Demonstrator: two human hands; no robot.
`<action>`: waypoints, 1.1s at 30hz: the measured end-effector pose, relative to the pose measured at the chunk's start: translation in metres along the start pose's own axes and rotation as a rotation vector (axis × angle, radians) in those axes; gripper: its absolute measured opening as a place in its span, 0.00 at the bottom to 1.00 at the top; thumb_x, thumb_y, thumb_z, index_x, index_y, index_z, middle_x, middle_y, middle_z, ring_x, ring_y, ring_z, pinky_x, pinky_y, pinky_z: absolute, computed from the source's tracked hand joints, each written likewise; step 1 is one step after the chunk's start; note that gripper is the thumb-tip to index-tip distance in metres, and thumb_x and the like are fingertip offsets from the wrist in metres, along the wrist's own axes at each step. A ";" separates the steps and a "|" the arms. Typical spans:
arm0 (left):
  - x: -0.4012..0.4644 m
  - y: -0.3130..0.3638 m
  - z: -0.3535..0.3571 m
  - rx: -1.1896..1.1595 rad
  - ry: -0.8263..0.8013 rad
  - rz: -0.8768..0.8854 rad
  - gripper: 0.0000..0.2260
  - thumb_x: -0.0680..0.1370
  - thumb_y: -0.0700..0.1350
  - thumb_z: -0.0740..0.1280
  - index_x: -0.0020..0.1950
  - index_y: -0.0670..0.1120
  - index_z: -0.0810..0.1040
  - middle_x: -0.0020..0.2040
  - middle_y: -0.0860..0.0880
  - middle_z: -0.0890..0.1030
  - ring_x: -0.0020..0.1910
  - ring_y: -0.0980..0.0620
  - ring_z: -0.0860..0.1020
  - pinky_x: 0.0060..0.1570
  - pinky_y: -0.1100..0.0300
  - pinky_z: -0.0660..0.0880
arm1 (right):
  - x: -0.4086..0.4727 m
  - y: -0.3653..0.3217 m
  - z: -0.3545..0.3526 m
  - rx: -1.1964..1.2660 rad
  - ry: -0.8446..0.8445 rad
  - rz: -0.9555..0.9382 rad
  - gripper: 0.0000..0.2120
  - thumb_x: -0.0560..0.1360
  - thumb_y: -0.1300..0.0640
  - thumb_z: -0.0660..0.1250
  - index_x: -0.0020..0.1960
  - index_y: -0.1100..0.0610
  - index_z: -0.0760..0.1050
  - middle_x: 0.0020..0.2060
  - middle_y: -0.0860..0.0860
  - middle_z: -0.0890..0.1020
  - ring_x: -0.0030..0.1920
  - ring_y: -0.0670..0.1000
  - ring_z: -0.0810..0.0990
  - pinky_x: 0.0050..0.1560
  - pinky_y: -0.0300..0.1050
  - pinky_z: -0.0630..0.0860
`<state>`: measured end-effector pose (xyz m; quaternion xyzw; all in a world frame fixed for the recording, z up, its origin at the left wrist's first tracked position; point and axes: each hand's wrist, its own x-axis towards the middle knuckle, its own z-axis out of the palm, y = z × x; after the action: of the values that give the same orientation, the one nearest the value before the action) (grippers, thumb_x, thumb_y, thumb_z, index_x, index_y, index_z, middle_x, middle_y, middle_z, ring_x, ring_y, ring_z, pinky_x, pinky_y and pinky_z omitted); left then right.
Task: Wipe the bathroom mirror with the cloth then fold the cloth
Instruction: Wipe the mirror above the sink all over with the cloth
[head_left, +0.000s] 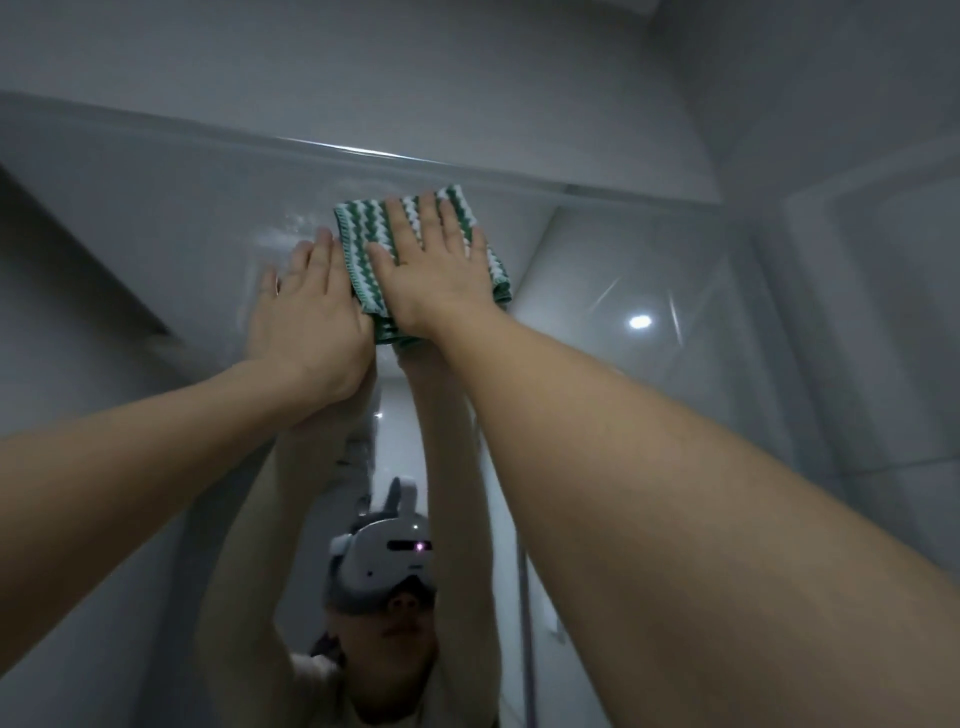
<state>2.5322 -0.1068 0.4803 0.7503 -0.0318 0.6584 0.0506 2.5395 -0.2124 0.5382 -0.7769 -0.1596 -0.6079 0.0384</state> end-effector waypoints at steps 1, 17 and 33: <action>-0.001 0.011 0.002 -0.013 -0.003 0.002 0.26 0.82 0.47 0.47 0.77 0.42 0.44 0.78 0.46 0.45 0.76 0.48 0.45 0.74 0.50 0.45 | -0.003 0.010 -0.001 0.002 -0.001 0.005 0.26 0.82 0.44 0.41 0.77 0.49 0.40 0.77 0.51 0.40 0.76 0.51 0.37 0.73 0.54 0.34; -0.013 0.096 0.033 -0.009 0.035 0.066 0.25 0.83 0.48 0.45 0.77 0.43 0.44 0.78 0.47 0.45 0.76 0.49 0.44 0.74 0.48 0.44 | -0.038 0.104 -0.006 0.002 0.044 0.073 0.26 0.82 0.44 0.40 0.77 0.50 0.38 0.77 0.53 0.39 0.76 0.51 0.37 0.72 0.54 0.33; -0.150 0.086 0.064 -0.006 0.075 0.143 0.26 0.82 0.52 0.44 0.77 0.43 0.47 0.78 0.45 0.49 0.76 0.49 0.47 0.72 0.50 0.39 | -0.196 0.107 0.029 -0.047 0.049 0.136 0.26 0.82 0.45 0.42 0.77 0.51 0.39 0.77 0.53 0.41 0.76 0.52 0.38 0.74 0.54 0.35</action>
<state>2.5657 -0.2023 0.3264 0.7206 -0.0854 0.6880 0.0068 2.5574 -0.3459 0.3578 -0.7715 -0.0909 -0.6264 0.0652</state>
